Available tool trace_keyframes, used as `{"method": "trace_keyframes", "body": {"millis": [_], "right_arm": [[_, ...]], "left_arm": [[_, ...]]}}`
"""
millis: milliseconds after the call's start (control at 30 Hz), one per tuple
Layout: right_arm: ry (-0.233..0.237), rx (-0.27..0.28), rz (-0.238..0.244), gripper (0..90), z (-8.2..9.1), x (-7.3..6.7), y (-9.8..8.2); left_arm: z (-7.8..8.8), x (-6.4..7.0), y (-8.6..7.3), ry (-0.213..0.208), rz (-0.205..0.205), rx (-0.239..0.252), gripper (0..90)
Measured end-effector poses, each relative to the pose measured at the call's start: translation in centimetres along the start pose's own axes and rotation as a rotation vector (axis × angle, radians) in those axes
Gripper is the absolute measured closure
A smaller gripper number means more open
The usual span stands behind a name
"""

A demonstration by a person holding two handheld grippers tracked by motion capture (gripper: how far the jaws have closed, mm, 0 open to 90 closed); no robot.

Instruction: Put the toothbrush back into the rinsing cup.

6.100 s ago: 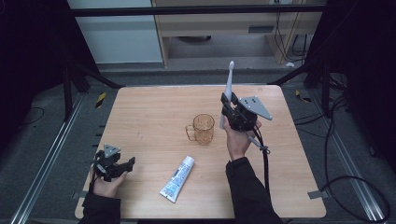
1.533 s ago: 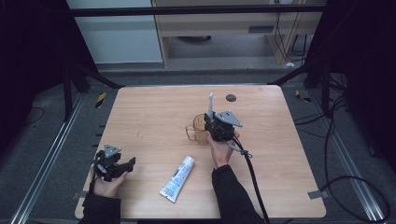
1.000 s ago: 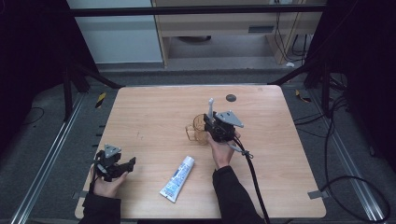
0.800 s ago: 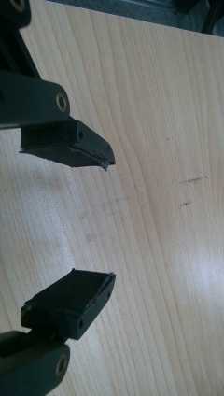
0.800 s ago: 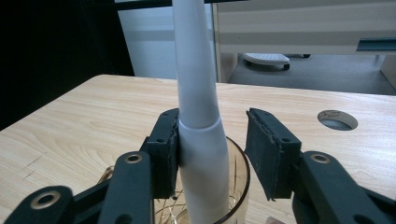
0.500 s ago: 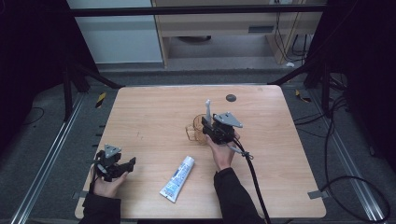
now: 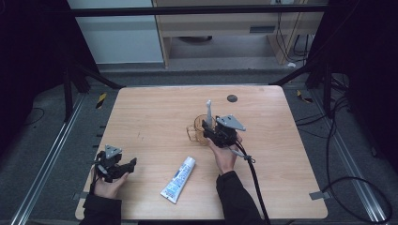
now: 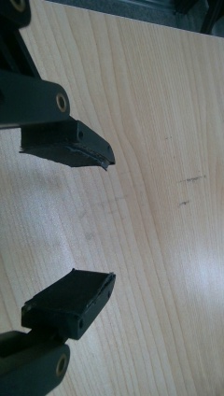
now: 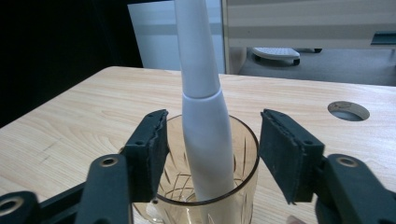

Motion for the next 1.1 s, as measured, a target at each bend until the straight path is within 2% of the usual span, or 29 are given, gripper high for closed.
{"method": "trace_keyframes", "body": {"millis": [233, 500, 600, 800, 933, 1100], "right_arm": [[0.019, -0.041, 0.045, 27.1, 1.6, -0.4, -0.1], [0.051, -0.078, 0.039, 19.8, 3.5, -0.1, -0.4], [0.042, -0.089, 0.053, 19.0, 4.2, 0.4, -0.3], [0.053, -0.102, 0.045, 17.5, 5.8, 1.2, -0.2], [0.037, -0.126, 0.089, 17.3, 6.9, 1.8, -0.7], [0.024, -0.146, 0.1, 17.6, 8.3, 3.0, -1.4]], "left_arm": [[0.0, 0.1, 0.0, 0.0, 0.0, 0.003, 35.8], [0.1, 0.2, 0.2, -0.002, -0.001, 0.013, 36.2], [0.2, 0.3, 0.2, -0.006, -0.001, 0.015, 36.8], [0.4, 0.5, 0.3, -0.018, -0.005, 0.019, 39.1], [0.6, 0.8, 0.4, -0.033, -0.006, 0.022, 41.8], [0.8, 1.3, 0.5, -0.05, -0.019, 0.02, 45.8]]}}
Point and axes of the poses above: each handheld gripper's, and its own axes: z roughly backward along the jaws, y roughly out of its top, x roughly to its right, the point moved 8 cm from there along -z, roughly forward along the jaws, and after that the axes turned 9 degrees about y, right-handed, at the moved point
